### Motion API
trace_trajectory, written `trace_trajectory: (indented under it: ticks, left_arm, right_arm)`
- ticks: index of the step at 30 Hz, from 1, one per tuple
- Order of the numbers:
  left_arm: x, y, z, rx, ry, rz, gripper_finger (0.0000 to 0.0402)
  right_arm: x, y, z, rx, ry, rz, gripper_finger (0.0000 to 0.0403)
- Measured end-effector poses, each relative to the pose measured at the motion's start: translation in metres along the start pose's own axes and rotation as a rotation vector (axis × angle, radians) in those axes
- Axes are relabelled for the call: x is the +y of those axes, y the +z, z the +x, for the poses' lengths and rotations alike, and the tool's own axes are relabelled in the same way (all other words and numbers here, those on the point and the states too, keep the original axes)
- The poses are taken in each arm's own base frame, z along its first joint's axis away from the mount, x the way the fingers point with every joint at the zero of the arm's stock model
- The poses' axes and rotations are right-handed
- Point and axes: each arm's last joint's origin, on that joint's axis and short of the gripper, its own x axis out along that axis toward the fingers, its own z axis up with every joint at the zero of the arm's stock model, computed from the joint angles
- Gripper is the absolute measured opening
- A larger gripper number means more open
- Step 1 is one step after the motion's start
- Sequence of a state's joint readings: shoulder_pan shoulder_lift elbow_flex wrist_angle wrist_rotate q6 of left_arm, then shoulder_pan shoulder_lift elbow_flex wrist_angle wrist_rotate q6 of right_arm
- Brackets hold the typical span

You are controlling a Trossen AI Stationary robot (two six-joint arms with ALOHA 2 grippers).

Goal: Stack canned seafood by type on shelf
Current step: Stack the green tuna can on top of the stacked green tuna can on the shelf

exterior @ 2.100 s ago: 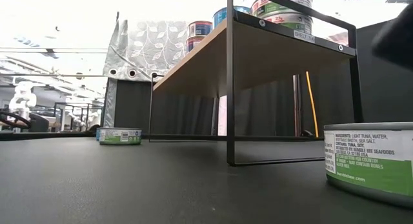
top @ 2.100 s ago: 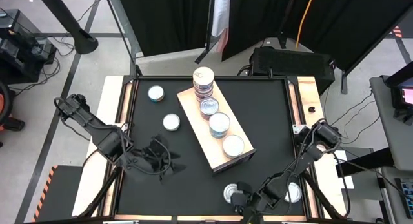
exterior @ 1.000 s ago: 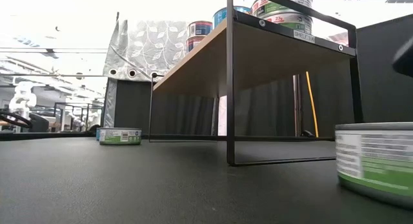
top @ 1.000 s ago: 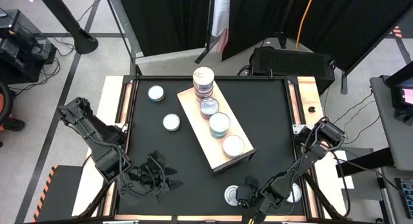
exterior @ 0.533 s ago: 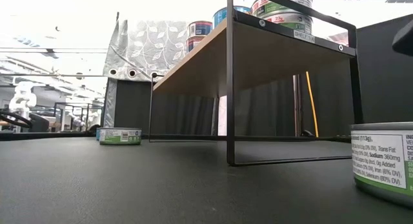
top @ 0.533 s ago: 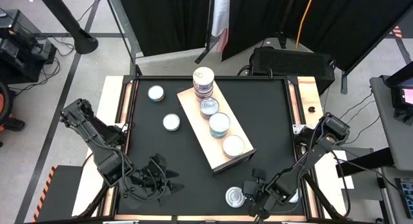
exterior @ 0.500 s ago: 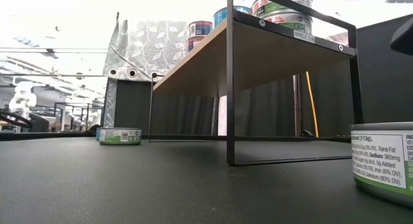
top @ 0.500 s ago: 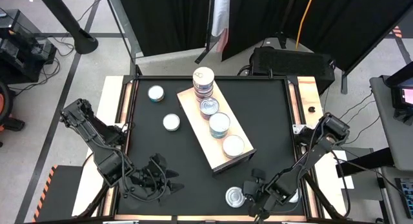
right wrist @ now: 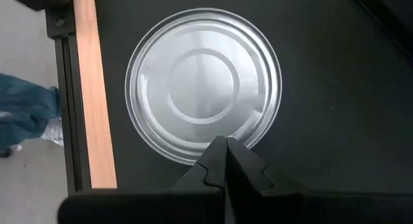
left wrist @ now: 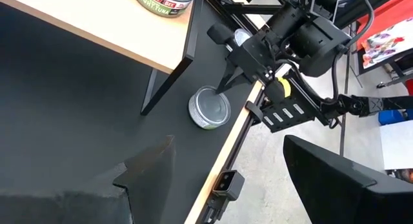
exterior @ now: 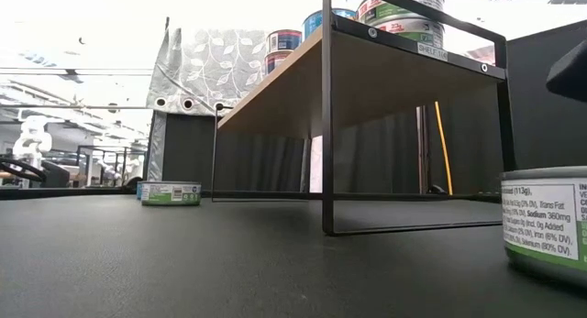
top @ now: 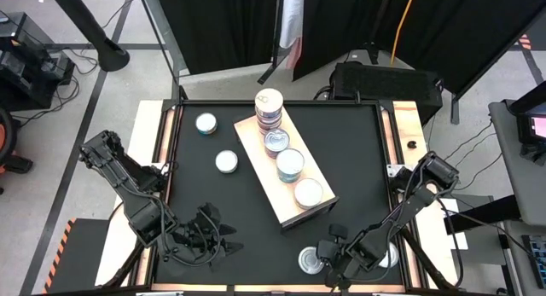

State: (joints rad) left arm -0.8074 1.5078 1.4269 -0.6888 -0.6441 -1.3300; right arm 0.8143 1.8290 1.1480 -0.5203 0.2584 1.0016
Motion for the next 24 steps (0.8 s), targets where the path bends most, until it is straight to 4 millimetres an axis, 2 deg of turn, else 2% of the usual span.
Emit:
trace_trajectory:
  ticks: [6, 16, 20, 24]
  left_arm:
    - [0.000, 0.000, 0.000, 0.000, -0.001, -0.001, 0.0287]
    - [0.000, 0.000, 0.000, 0.000, -0.002, -0.003, 0.0287]
    - [-0.001, 0.000, 0.000, 0.010, -0.008, -0.006, 0.0287]
    - [-0.001, 0.000, 0.000, 0.011, -0.010, -0.009, 0.0287]
  right_arm:
    - [-0.002, -0.012, 0.002, 0.010, -0.015, 0.019, 0.0000]
    - [-0.015, -0.056, 0.012, 0.070, -0.087, 0.148, 0.0001]
    - [-0.026, -0.060, -0.002, 0.102, -0.175, 0.182, 0.0000]
    - [-0.034, -0.054, -0.033, 0.117, -0.209, 0.266, 0.0000]
